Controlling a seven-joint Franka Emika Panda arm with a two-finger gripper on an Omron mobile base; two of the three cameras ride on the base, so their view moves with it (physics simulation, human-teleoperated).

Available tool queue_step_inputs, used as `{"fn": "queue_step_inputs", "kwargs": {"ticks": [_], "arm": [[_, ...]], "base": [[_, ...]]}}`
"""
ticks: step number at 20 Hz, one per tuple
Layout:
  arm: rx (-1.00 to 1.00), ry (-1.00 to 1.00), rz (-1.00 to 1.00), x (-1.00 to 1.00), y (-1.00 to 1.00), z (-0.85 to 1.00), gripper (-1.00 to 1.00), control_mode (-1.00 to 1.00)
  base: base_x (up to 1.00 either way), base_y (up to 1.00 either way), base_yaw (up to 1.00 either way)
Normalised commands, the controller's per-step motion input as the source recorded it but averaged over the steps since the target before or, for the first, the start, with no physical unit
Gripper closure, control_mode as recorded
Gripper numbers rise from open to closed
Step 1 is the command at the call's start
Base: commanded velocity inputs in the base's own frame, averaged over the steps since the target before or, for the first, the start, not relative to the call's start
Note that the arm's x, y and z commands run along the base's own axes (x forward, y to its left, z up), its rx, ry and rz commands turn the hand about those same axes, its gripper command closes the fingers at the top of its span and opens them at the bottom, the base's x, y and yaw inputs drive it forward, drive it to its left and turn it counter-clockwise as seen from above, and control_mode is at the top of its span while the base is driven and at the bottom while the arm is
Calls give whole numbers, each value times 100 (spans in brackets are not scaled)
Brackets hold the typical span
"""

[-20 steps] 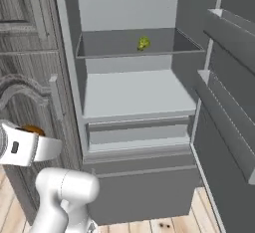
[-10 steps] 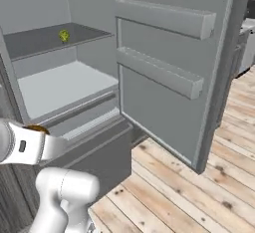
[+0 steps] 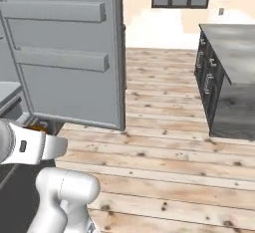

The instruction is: Place the cold items (broccoli and mushroom) from the fridge in one tupperware on the dining counter. Place the warm items (hot dog and kebab skewer) in the stove area in another tupperware.

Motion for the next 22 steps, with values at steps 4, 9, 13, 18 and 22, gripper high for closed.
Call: {"fn": "queue_step_inputs", "kwargs": {"ticks": [4,9,13,18,22], "arm": [[0,0,0,0,0,0,100,100],[0,0,0,0,0,0,100,100],[0,0,0,0,0,0,100,100],[0,0,0,0,0,0,100,100],[0,0,0,0,0,0,100,100]], "base": [[-25,-3,-73],[9,-37,-27],[52,-75,-11],[64,-99,0],[82,-100,1]]}}
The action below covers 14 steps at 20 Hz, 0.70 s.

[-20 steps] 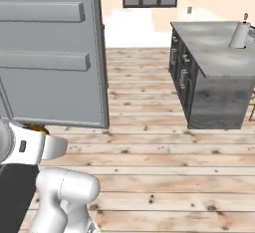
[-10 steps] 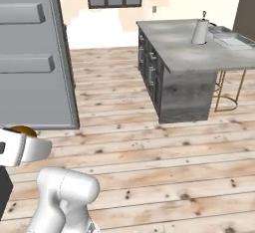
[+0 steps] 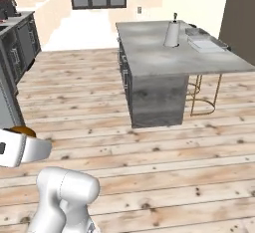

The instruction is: Place the cold items (broccoli and mushroom) from the fridge in one tupperware on the dining counter. Place the warm items (hot dog and kebab skewer) in the stove area in another tupperware.

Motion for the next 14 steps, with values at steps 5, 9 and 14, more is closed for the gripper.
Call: {"fn": "queue_step_inputs", "kwargs": {"ticks": [5,9,14], "arm": [[0,0,0,0,0,0,100,100],[0,0,0,0,0,0,100,100],[0,0,0,0,0,0,100,100]], "base": [[99,-94,11],[100,-74,25],[100,-66,27]]}}
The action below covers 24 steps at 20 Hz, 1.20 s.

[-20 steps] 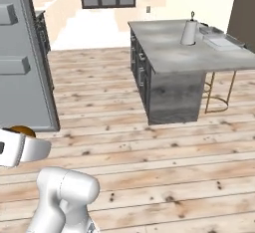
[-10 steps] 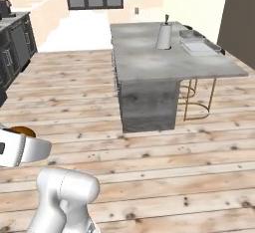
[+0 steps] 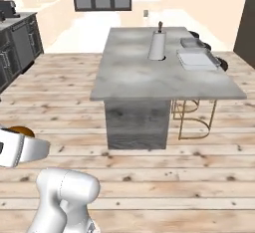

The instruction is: Place the cold items (broccoli and mushroom) from the fridge in one tupperware on the dining counter. Place the warm items (hot dog and kebab skewer) in the stove area in another tupperware.

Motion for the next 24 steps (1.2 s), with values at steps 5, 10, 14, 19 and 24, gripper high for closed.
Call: {"fn": "queue_step_inputs", "kwargs": {"ticks": [5,10,14,19,24], "arm": [[0,0,0,0,0,0,100,100],[0,0,0,0,0,0,100,100],[0,0,0,0,0,0,100,100],[0,0,0,0,0,0,100,100],[0,0,0,0,0,0,100,100]], "base": [[100,-69,25],[99,-69,30],[73,-84,38],[33,-91,46],[1,-99,41]]}}
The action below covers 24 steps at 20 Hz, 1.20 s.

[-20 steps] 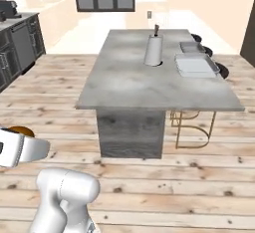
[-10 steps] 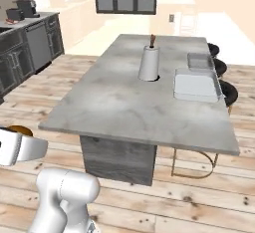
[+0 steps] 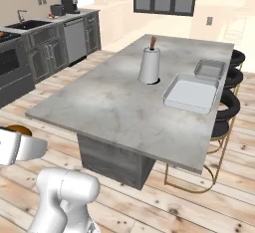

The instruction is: Place the cold items (broccoli and mushroom) from the fridge in one tupperware on the dining counter. Place the warm items (hot dog and kebab skewer) in the stove area in another tupperware.

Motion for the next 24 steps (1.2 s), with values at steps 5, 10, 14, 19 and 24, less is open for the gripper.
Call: {"fn": "queue_step_inputs", "kwargs": {"ticks": [5,10,14,19,24], "arm": [[0,0,0,0,0,0,100,100],[0,0,0,0,0,0,100,100],[0,0,0,0,0,0,100,100],[0,0,0,0,0,0,100,100],[0,0,0,0,0,0,100,100]], "base": [[0,-100,29],[1,-100,24],[17,-100,22],[27,-100,25],[34,-92,36]]}}
